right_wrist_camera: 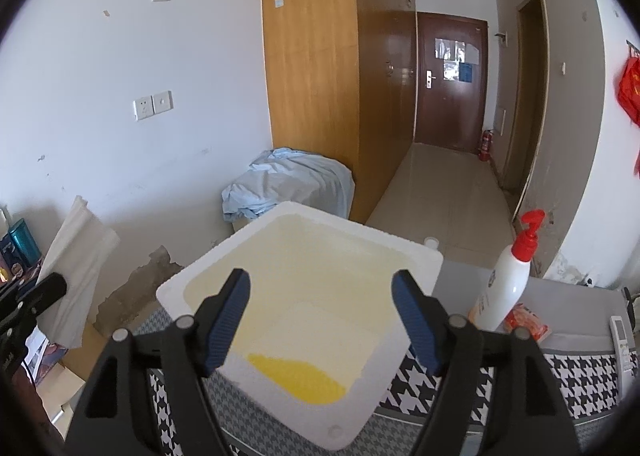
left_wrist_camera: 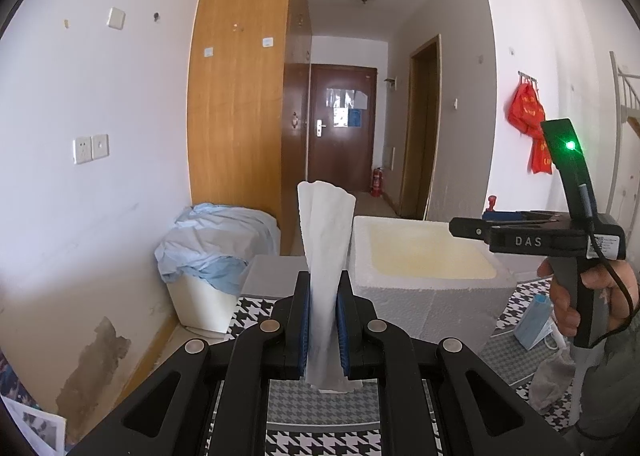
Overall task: Organize soft objects
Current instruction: 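Open the right gripper over the foam box, dropping the yellow net inside, then move the left tool over the foam box and open it to drop the tissue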
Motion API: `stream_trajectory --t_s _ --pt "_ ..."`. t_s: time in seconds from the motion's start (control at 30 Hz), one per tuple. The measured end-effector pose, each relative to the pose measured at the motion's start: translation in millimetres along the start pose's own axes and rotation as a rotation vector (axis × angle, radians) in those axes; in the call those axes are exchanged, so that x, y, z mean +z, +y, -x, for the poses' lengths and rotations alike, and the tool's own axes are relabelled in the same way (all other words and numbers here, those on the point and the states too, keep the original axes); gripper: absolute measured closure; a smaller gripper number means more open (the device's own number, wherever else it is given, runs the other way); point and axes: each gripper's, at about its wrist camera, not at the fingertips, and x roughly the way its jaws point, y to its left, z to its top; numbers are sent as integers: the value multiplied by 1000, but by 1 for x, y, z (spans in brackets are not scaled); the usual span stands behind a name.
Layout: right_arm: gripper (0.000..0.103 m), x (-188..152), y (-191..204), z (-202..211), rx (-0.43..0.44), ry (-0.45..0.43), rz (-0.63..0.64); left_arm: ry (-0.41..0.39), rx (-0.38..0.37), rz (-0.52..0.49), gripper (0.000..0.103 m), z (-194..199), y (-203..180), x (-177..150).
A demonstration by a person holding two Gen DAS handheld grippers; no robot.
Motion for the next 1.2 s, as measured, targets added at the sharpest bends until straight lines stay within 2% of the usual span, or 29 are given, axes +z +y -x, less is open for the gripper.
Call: stream_trajectory --t_s 0.1,0.17,0.3,0.37,0.43,0.87,1.2 --pt "24 -1 -1 5 1 -9 0 -5 -3 0 90 0 -1 2" --pt "17 -1 -1 9 -7 -16 1 -10 -6 0 90 -1 -1 4" --pt "14 -4 -6 18 -14 -32 -10 -18 -21 0 90 -4 -4 8" --pt "6 -5 -7 20 -13 -32 -20 -19 -24 -3 90 -6 -5 10" --pt "5 -6 -10 21 -17 -38 -25 -19 -28 -4 90 -9 -7 12" --pt "4 -21 -24 50 -67 -65 -39 -10 -86 -33 90 -28 -21 26" --pt "4 -30 -33 63 -89 -78 -52 -6 -91 -54 90 -43 -36 39"
